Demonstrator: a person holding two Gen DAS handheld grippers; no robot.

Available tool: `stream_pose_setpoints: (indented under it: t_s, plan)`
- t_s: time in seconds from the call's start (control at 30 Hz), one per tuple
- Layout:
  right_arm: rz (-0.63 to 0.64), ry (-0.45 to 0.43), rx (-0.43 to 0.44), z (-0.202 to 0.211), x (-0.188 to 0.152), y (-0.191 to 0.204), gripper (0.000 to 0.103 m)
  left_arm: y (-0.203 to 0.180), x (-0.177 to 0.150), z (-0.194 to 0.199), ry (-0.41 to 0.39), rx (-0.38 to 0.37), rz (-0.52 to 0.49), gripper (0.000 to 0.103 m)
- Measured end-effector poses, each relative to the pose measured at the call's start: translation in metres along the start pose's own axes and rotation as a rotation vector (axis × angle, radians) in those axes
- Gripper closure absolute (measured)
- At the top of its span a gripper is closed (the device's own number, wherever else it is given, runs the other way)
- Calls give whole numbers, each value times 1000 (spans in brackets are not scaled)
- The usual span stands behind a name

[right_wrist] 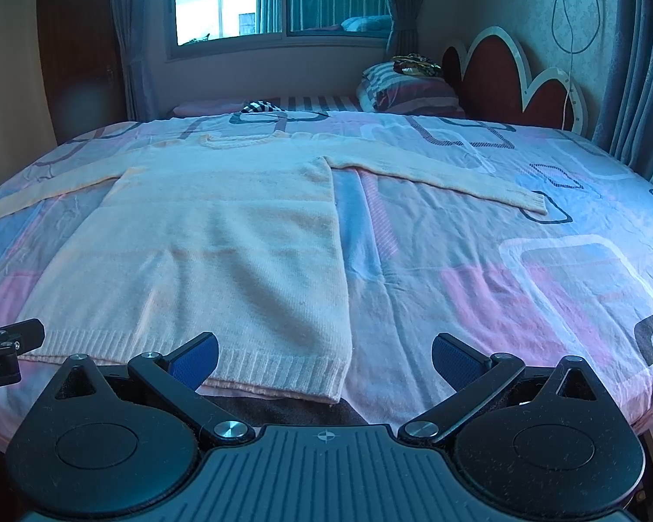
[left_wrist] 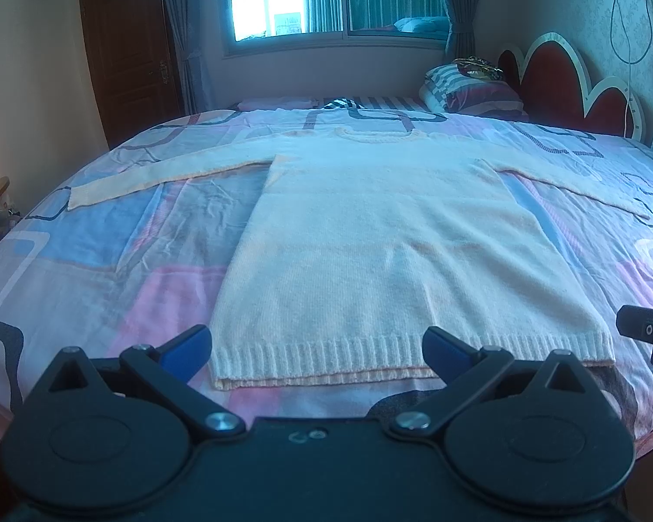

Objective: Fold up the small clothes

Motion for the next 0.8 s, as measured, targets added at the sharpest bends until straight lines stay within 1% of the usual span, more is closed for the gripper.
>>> stream_pose_setpoints:
  t_s: [0.4,0.8]
  plan:
    - [-3,-1,-7,-4,8,-1,0,8,7,-7,-3,10,16,1]
    - [-5,9,-4,-33,31,6,0,18,25,-34,14,21,20,1]
Point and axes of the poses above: each gripper's, at about its wrist camera, not at the fingertips, and z roughly against the way its jaws point, y to its left, x to its top, the point moved 7 cm from there along -z, roughly the way its jaws point, and after that the axes turned 7 degrees about -x, right-handed, at the moved point
